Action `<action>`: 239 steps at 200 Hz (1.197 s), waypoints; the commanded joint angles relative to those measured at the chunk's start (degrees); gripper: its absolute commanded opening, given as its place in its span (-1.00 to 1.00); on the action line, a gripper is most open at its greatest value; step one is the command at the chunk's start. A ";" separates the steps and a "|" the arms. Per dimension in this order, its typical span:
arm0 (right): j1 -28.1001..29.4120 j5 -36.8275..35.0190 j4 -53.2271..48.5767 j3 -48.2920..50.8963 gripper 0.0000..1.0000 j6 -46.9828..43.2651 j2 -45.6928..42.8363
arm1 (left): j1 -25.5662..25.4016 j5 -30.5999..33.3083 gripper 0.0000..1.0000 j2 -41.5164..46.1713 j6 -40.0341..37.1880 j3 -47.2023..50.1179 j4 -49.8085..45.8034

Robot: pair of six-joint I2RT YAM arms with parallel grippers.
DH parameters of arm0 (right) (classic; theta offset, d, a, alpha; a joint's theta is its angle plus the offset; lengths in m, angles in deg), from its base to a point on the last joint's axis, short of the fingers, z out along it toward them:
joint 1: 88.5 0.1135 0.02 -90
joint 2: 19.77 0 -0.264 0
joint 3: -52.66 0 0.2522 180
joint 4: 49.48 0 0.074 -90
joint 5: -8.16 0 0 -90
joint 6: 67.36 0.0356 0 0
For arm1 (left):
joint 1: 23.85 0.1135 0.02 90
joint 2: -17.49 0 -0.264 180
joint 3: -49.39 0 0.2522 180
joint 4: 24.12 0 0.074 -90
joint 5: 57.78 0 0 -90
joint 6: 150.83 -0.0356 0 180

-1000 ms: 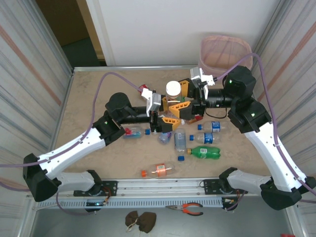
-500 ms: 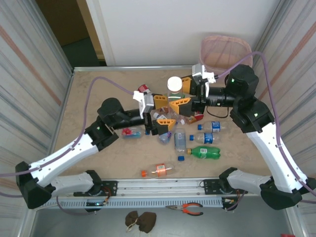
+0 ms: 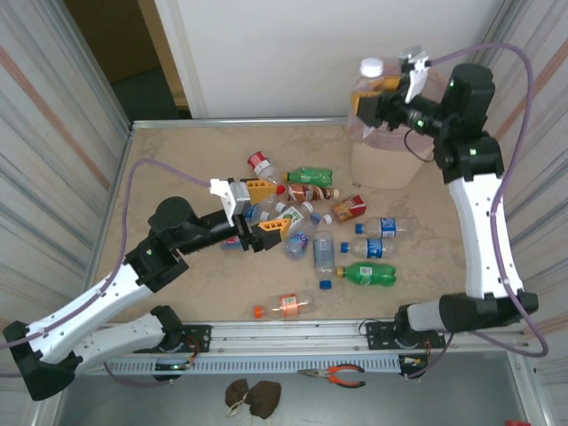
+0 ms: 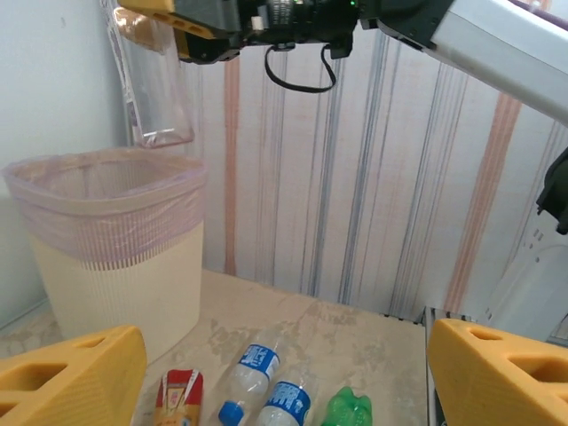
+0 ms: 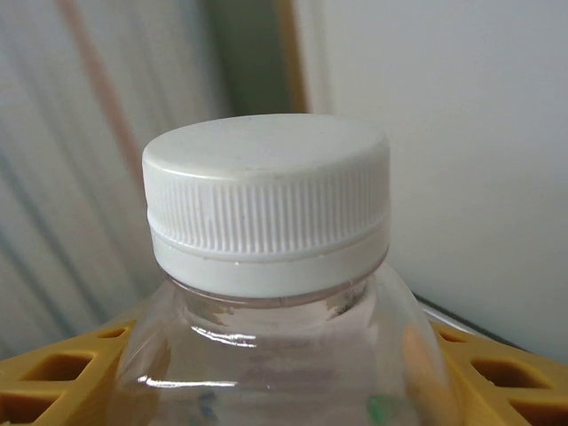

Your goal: Put the plastic bottles in the bin

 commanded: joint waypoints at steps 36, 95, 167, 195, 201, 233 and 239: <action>-8.37 -21.03 -9.90 -17.29 0.00 -3.02 16.53 | 0.65 3.03 0.66 2.17 -0.53 0.36 -2.81; -10.57 -37.98 -22.40 -37.01 -0.05 -5.00 36.79 | 1.39 3.13 0.66 2.03 -0.09 0.65 -2.69; -10.64 -42.74 -30.97 -37.90 -0.05 -4.09 48.17 | 5.15 1.90 0.68 -1.17 2.80 -0.73 -3.69; -10.58 -43.39 -33.25 -37.08 -0.02 -4.03 51.76 | 6.18 1.21 0.68 -1.92 4.00 -0.75 -3.87; -10.58 -43.65 -33.51 -36.79 -0.01 -3.86 52.24 | 6.38 1.25 0.68 -2.07 4.23 -0.74 -3.95; -10.59 -43.91 -33.82 -35.35 0.06 -3.60 54.86 | 6.89 1.32 0.68 -2.52 5.08 -0.48 -4.38; -10.58 -43.92 -34.10 -35.35 0.08 -3.55 55.25 | 6.96 1.55 0.68 -2.64 5.25 -0.48 -4.74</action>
